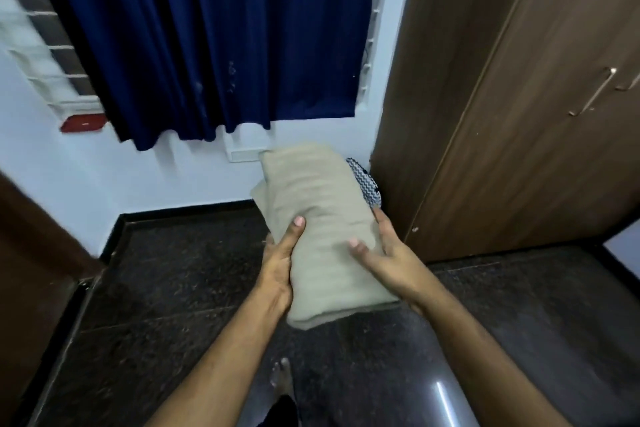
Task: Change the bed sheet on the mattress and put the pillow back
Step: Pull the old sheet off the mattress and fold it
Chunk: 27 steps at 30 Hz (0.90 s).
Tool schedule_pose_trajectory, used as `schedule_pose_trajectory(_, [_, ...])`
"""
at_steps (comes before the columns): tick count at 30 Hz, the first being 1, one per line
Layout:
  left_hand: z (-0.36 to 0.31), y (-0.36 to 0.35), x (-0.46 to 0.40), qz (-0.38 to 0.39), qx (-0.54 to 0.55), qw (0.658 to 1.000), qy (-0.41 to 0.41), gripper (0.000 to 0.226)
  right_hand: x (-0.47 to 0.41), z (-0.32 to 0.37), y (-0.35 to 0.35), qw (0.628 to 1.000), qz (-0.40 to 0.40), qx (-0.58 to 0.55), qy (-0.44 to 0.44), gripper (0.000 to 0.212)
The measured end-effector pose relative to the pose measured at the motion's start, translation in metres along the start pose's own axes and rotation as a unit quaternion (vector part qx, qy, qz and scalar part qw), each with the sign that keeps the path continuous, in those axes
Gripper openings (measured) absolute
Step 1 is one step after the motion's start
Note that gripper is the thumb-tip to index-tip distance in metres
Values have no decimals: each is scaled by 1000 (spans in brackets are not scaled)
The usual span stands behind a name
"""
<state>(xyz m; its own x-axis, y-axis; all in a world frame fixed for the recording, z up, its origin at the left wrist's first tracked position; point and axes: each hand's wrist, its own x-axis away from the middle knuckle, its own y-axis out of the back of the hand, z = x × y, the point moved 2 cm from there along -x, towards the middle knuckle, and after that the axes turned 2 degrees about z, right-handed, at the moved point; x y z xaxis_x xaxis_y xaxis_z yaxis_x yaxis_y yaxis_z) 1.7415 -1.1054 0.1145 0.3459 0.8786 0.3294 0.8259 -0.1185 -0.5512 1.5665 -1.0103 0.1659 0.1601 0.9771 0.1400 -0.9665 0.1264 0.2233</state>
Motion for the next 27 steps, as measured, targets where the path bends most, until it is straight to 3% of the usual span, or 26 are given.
schedule_pose_trajectory(2, [0,-12,-56,13,-7,999,31,72,-45,-10,12,1000,-16,21,17,101])
schedule_pose_trajectory(4, [-1,-20,-106,-3,-21,997,68,80,-90,-9,30,999,-43,-10,-6,93])
schedule_pose_trajectory(8, [-7,-44,-190,9,-36,993,112,74,-156,-11,67,988,-121,-87,-27,84])
schedule_pose_trajectory(12, [0,-82,-281,-37,21,989,140,99,-220,-35,85,905,-262,-333,-34,62])
schedule_pose_trajectory(14, [2,-105,-323,-58,29,990,122,92,-257,-48,80,874,-300,-380,-42,56])
schedule_pose_trajectory(16, [10,-121,-361,-53,32,992,114,74,-300,-55,79,858,-309,-404,-73,65])
schedule_pose_trajectory(18, [19,-134,-399,-44,34,989,134,76,-348,-69,91,841,-319,-422,-113,80])
schedule_pose_trajectory(23, [29,-159,-483,-55,20,977,204,83,-437,-88,164,882,-289,-339,-156,81])
schedule_pose_trajectory(27, [45,-179,-543,-60,27,970,234,63,-494,-110,213,900,-300,-277,-153,81])
